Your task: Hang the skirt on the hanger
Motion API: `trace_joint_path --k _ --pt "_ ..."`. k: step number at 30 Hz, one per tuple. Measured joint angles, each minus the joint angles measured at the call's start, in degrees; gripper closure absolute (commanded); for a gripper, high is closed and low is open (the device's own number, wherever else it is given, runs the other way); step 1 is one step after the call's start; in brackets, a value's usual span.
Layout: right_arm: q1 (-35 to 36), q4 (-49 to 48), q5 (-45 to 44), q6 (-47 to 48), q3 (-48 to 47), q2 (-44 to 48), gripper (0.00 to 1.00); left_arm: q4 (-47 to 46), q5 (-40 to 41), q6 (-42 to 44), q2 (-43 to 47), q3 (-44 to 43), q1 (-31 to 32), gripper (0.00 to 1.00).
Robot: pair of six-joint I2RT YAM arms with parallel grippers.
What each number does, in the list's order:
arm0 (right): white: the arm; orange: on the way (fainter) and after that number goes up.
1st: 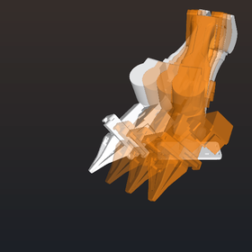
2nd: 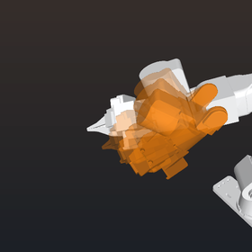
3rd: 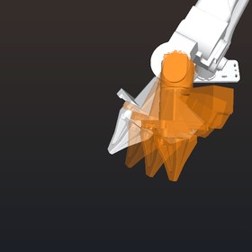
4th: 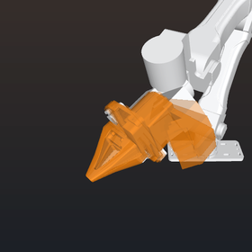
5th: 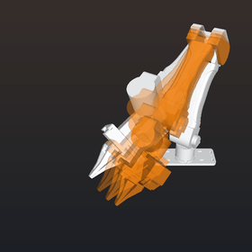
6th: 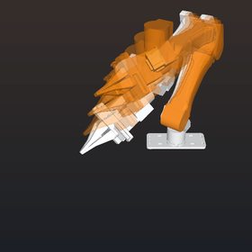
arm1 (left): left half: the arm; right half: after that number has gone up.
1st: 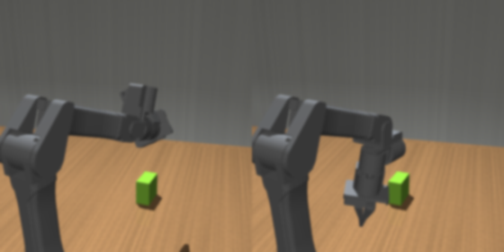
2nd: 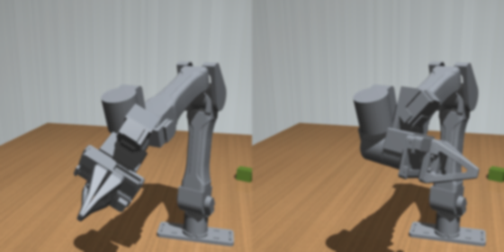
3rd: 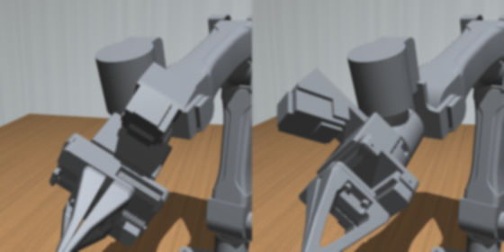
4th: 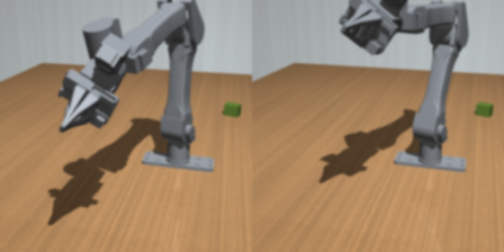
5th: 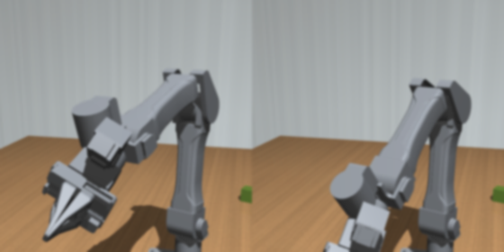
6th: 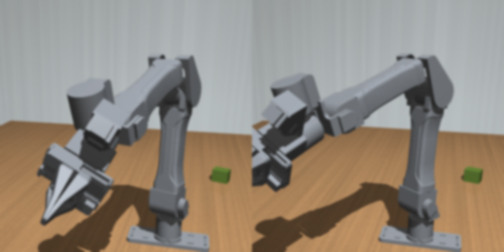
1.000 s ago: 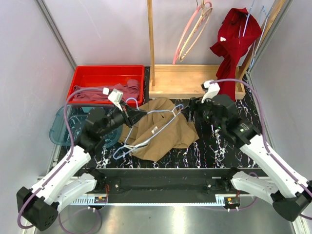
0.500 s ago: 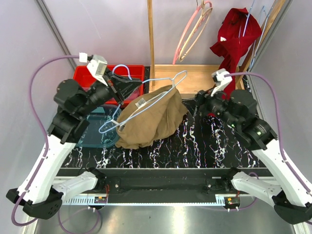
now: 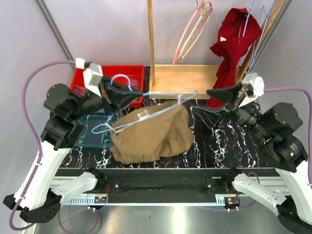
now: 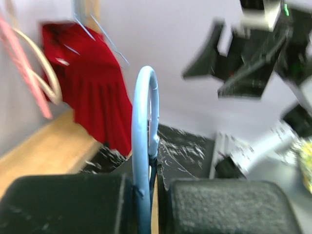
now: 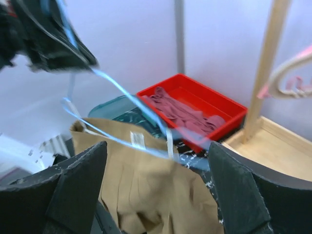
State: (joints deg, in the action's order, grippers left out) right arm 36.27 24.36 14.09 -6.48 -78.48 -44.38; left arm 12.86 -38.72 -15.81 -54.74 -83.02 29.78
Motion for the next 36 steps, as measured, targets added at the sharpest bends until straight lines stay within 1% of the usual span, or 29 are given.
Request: trace_joint_path --k 2,6,9,11,15,18,21,26,29,33,36 --pt "0.00 1.03 4.17 1.73 -2.73 -2.51 0.07 0.22 -3.15 0.28 1.11 3.50 0.00 1.00" --pt "0.00 3.26 13.55 6.05 -8.39 -11.69 0.06 1.27 -10.56 0.87 2.56 9.97 0.02 1.00" --pt "0.02 6.60 21.20 9.05 -9.27 -18.29 0.06 1.70 -14.62 1.33 4.44 14.05 0.02 1.00" --pt "0.50 10.47 25.62 11.28 -9.27 -22.91 0.06 1.86 -16.39 1.75 6.08 15.72 0.02 1.00" --pt "2.73 17.38 29.20 14.51 -8.90 -28.70 0.09 2.12 -18.58 2.43 8.68 16.59 0.02 1.00" --pt "3.96 19.10 31.01 15.52 -7.43 -28.59 0.09 2.21 -18.86 2.97 9.44 17.07 0.02 1.00" --pt "4.15 18.58 31.56 15.43 -5.77 -26.60 0.08 2.67 -19.19 3.43 9.60 17.22 0.02 1.00" --pt "4.22 15.21 26.86 12.50 -2.80 -20.50 0.07 3.43 -19.32 4.28 9.79 18.75 0.02 1.00" --pt "4.24 13.27 27.65 11.47 -2.75 -18.12 0.06 4.04 -17.99 4.68 9.94 19.58 0.02 1.00" --pt "4.33 13.20 31.58 11.67 -2.75 -18.25 0.06 4.17 -15.93 4.85 9.66 19.76 0.02 1.00" --pt "4.68 14.05 32.46 12.26 -2.75 -20.55 0.11 3.98 -15.96 4.83 8.94 19.76 0.02 1.00"
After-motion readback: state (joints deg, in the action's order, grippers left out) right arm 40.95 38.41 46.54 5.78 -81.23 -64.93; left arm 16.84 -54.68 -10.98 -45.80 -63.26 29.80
